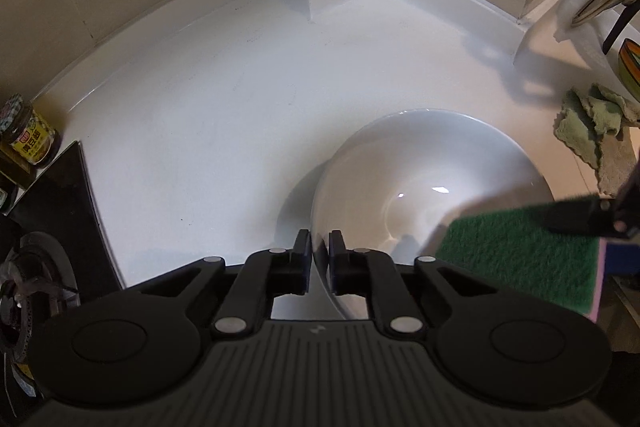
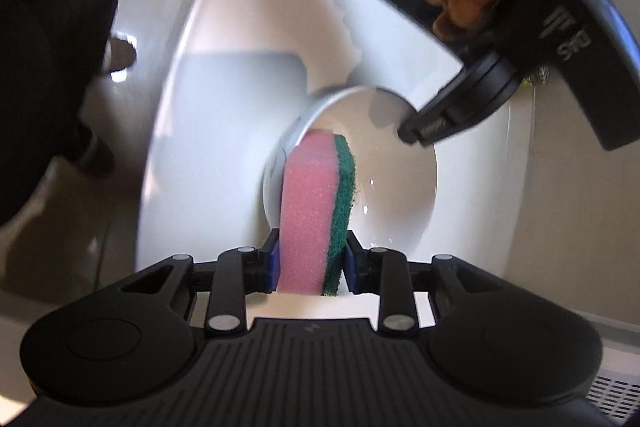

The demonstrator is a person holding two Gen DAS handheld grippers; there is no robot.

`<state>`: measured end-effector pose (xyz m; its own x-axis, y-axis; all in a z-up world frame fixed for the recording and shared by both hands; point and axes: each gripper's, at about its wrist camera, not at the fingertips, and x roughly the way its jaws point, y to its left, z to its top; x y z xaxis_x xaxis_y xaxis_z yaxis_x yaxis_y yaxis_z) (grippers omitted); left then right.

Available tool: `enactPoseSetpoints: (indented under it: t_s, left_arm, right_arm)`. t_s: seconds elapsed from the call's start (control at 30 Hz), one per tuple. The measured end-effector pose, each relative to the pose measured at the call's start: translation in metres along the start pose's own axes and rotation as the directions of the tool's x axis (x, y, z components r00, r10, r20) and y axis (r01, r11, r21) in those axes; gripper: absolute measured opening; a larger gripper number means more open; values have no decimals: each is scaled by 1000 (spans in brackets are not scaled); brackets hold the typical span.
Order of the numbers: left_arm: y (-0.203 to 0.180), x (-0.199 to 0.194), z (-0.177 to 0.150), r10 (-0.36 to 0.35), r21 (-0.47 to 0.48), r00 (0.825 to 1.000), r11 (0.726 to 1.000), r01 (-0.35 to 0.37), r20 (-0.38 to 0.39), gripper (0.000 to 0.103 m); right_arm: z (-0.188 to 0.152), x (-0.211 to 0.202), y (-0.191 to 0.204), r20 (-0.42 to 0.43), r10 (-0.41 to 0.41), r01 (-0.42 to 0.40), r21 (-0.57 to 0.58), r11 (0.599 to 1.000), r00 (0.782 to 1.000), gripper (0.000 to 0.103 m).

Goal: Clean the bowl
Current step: 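Keep scrubbing the bowl interior with the right gripper while the left gripper holds the bowl, then lift the sponge out with the right gripper while the left gripper sets the bowl on the counter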

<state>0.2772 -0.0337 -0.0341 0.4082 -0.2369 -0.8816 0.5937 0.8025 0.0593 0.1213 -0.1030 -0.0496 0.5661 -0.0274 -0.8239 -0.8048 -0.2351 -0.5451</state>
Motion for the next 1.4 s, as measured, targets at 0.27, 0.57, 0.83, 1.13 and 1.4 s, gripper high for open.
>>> enactPoseSetpoints:
  t_s: [0.27, 0.57, 0.83, 1.13, 1.4]
  left_arm:
    - [-6, -15, -31, 39, -128, 999, 991, -38, 11, 15]
    - [3, 2, -9, 56, -23, 998, 998, -56, 6, 10]
    - [-4, 2, -13, 59, -11, 998, 998, -58, 34, 11]
    - [0, -7, -15, 61, -40, 996, 998, -58, 68, 11]
    - [1, -11, -13, 67, -37, 995, 997, -64, 78, 16]
  right_arm:
    - [0, -5, -8, 9, 27, -27, 95, 995, 1000, 27]
    - [16, -18, 1, 84, 10, -16, 65, 998, 996, 27]
    - [8, -16, 5, 42, -35, 29, 131, 991, 998, 26]
    - [-23, -30, -34, 171, 11, -107, 568, 816, 985, 26]
    - [-101, -55, -65, 292, -104, -253, 925, 285, 951, 26]
